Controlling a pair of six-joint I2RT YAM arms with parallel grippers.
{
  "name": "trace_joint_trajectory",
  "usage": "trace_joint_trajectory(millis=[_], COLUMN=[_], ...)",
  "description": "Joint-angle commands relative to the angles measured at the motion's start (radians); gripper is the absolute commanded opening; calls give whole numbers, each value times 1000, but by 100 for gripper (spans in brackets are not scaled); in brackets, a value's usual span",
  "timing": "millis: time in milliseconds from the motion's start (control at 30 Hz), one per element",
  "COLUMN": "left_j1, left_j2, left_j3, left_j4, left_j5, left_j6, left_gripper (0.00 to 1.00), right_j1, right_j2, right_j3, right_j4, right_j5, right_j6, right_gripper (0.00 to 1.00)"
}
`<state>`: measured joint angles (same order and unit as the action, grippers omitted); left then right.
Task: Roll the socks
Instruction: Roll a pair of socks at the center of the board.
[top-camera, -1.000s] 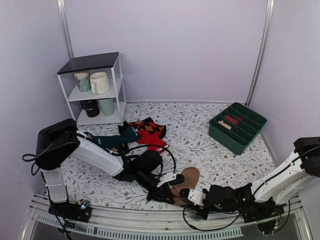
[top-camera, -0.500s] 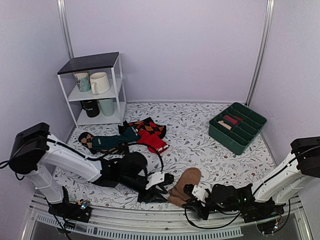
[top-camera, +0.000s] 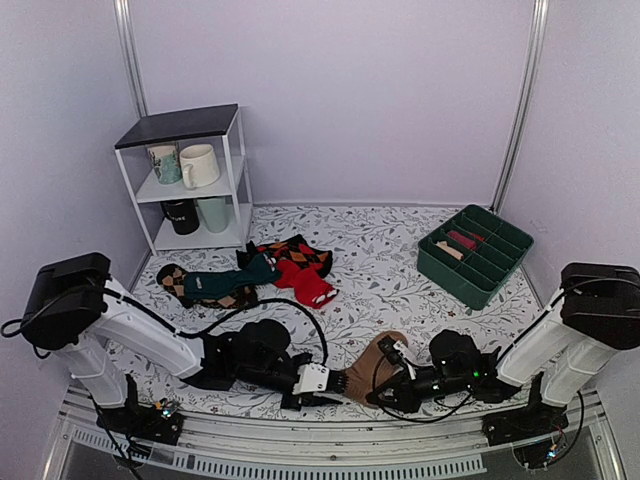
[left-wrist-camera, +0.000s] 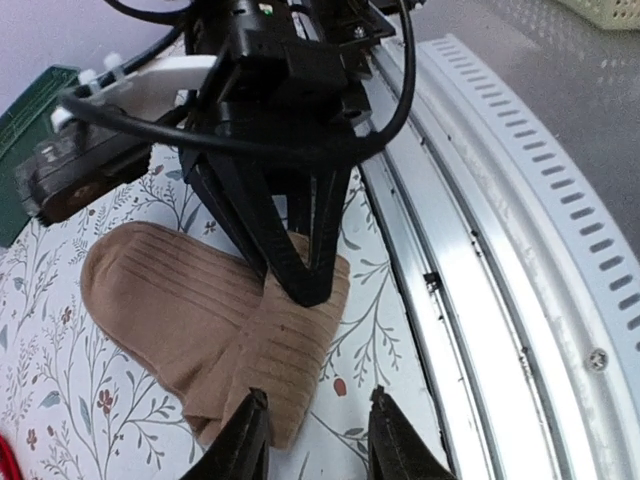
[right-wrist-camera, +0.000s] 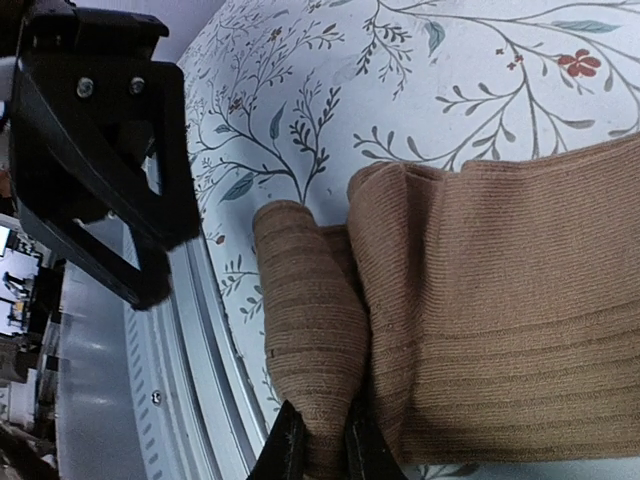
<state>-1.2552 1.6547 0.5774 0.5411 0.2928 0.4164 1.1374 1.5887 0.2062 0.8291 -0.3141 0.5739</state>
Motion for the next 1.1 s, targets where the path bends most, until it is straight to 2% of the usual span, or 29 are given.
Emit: trace_joint_trajectory(millis=[0,533,567,600,633,733,900,1067], left_j1=[-20,-50,-50,-50,-51,-51,-51,-52], left_j2=[85,196,193,190,187,181,207,222], left_j3=[39,35,30,25,21,13,38,50], left_j4=[61,193,198,203,209,211,148,104], left_j5=[-51,-241,-245,-247,-255,-265,-236,-178], left_j6=[95,162,165,165,166,170,167,140], left_gripper=[34,39,40,47,49,50,47,37], right_j1=[-30,-48,-48,-49,-50,-50,-50,-52], right_j2=[122,161,163,167,171,182,197,197], right_j3=[-1,-27,-27,-27,-27,-27,-21,-22], right_j4=[-97,-36,-35,-33,-30,-16,-7,-5], right_j5=[-161,-230,-230,-231,-233,-235,-244,-246], right_j6=[133,135,134,134,135,136,137,136], right_gripper=[3,3,3,3,3,3,3,3])
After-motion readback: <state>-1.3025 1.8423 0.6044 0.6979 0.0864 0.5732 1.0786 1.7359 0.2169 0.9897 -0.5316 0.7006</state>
